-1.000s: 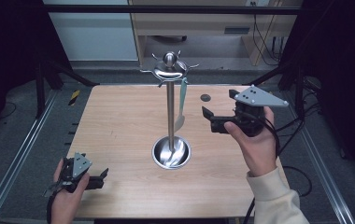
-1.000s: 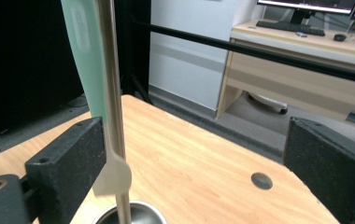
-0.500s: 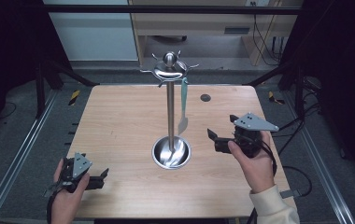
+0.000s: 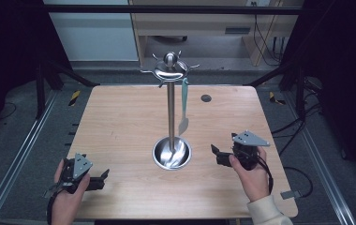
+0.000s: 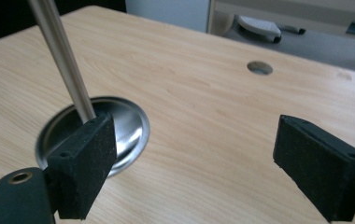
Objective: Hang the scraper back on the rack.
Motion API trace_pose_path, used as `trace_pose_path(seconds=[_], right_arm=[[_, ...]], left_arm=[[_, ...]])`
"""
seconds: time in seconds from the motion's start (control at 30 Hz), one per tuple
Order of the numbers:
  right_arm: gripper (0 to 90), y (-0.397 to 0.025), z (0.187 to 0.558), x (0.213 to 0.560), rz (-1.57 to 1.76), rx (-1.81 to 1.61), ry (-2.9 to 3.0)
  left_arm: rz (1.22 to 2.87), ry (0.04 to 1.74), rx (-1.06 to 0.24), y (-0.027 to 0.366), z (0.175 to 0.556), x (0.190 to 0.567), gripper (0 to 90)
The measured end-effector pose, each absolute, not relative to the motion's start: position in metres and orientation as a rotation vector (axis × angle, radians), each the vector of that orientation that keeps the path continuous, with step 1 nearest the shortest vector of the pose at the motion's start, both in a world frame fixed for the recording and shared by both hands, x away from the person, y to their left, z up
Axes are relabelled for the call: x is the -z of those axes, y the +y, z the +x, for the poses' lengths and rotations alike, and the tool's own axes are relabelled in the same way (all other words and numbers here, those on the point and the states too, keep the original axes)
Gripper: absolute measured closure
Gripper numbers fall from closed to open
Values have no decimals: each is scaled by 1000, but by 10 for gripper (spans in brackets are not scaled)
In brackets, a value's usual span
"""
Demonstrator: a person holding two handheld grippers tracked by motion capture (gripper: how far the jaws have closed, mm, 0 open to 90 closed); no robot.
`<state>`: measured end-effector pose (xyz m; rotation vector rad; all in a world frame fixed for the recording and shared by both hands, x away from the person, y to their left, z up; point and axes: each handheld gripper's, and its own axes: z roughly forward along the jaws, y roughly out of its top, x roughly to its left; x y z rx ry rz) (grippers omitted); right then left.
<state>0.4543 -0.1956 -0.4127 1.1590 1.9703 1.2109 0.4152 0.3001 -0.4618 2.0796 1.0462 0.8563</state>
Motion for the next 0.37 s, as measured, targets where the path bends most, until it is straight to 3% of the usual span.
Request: trace_pose_path(seconds=[0.23, 0.37], right_arm=[[140, -198, 465, 452, 1215, -1122, 1989], [140, -199, 462, 459, 1264, -1126, 2003]], left_arm=[[2081, 1043, -859, 299, 416, 462, 27], [2085, 1038, -855, 298, 416, 462, 27]])
